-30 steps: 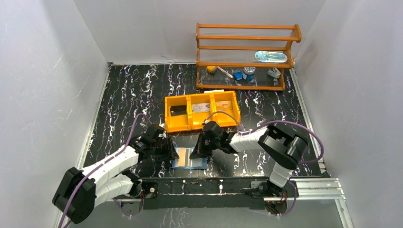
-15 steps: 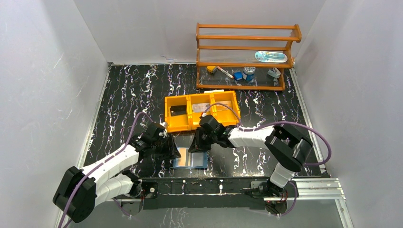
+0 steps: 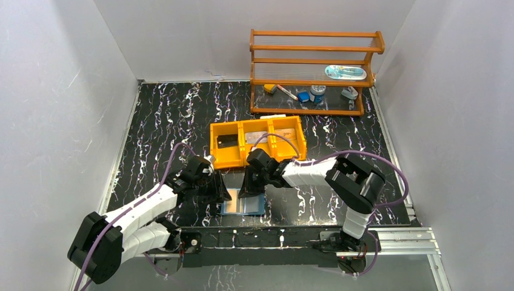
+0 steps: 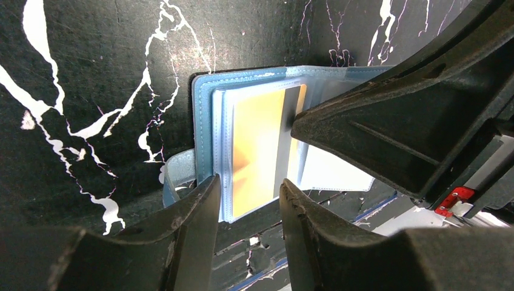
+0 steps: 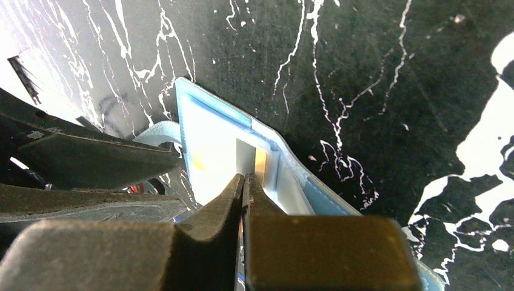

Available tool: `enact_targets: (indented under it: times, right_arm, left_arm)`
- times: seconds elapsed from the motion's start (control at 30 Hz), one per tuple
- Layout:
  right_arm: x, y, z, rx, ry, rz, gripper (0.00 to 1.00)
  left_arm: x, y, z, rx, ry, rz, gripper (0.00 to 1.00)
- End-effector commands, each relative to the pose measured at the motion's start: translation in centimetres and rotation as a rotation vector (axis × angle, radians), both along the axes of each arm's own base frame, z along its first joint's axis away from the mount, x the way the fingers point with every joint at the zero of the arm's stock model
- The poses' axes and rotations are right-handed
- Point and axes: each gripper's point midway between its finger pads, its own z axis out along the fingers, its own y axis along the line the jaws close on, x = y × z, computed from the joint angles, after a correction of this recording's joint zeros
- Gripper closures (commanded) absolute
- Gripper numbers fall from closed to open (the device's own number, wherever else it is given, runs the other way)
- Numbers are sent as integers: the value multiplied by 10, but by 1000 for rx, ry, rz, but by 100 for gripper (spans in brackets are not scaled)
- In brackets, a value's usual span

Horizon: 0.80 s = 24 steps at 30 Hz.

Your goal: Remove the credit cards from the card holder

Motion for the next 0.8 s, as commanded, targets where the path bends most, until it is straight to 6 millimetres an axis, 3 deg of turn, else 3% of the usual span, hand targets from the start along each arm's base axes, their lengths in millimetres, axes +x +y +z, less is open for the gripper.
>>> enact_targets:
  times: [0.0,0.6,0.77]
  right_arm:
    - [-8,-39,-32,-178,15,-51,91]
    - [-16,-54,-51,-204,63,-87,98]
    - [-19,-55,-56,-197,84,-87,98]
  left_arm:
    - [5,-6,14,-29,-34,-17,60]
    - [7,-17,24,-80,-57,-65,57]
    - [4,-17,15,-75,-17,-60,57]
